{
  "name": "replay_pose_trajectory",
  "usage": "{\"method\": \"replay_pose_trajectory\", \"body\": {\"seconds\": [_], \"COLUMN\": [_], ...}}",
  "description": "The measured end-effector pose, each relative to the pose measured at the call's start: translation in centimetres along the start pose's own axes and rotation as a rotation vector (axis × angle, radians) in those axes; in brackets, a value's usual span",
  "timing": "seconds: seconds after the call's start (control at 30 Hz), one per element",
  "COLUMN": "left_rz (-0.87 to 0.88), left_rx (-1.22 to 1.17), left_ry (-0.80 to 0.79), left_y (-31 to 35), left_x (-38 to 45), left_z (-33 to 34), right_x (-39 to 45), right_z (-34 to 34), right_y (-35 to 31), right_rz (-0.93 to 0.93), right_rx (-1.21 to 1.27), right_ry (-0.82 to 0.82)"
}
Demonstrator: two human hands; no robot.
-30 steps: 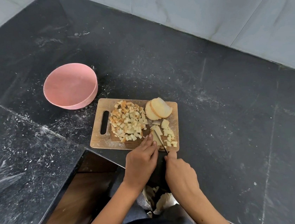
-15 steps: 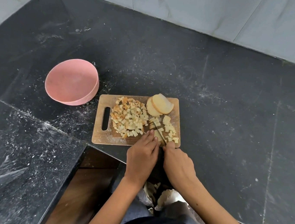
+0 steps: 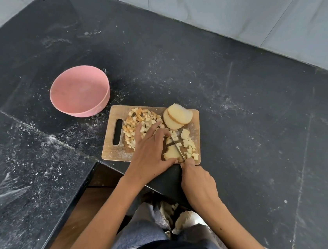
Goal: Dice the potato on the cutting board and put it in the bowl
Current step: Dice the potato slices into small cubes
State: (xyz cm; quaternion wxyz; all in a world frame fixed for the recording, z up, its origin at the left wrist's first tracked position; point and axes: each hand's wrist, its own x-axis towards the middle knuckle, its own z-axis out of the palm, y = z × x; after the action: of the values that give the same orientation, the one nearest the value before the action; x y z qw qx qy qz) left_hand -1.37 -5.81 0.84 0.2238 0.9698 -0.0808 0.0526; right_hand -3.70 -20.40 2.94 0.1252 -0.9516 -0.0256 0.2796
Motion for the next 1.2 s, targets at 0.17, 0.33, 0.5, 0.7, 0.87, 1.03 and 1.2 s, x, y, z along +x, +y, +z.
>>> {"method": "replay_pose_trajectory", "body": {"seconds": [0.17,0.33,0.5,0.7,0.87,1.03,1.2], "left_rz": [-0.024,-0.061,-0.073,-0.092,-0.105,-0.113,-0.127], "left_rx": [0.026,-0.007,-0.001,0.008,0.032,0.028,0.025], "left_ry": [0.000,-0.003,0.034,0.140,0.142,0.180,0.187], "left_y": [0.2,0.4,0.2,1.7,1.8,2.3,2.3], "left_x": [0.0,0.3,0.1,-1.4,-1.6,-2.0,-2.0], "left_z": [0.2,0.0,0.4,1.2,1.4,1.8,2.0], "right_x": [0.0,-0.4,0.1,0.0,-0.3,-0.6,-1.0], "right_z": [0.1,0.3,0.3,0.4,0.3,0.0,-0.1], "right_y": [0.2,0.3,-0.1,-0.1,0.2,0.5,0.9], "right_rz": [-0.017,-0.022,0.011,0.012,0.012,0.003,0.002], "right_rx": [0.023,0.040,0.016,0.011,0.042,0.034,0.003], "right_ry": [0.013,0.042,0.011,0.007,-0.009,-0.024,-0.049]}}
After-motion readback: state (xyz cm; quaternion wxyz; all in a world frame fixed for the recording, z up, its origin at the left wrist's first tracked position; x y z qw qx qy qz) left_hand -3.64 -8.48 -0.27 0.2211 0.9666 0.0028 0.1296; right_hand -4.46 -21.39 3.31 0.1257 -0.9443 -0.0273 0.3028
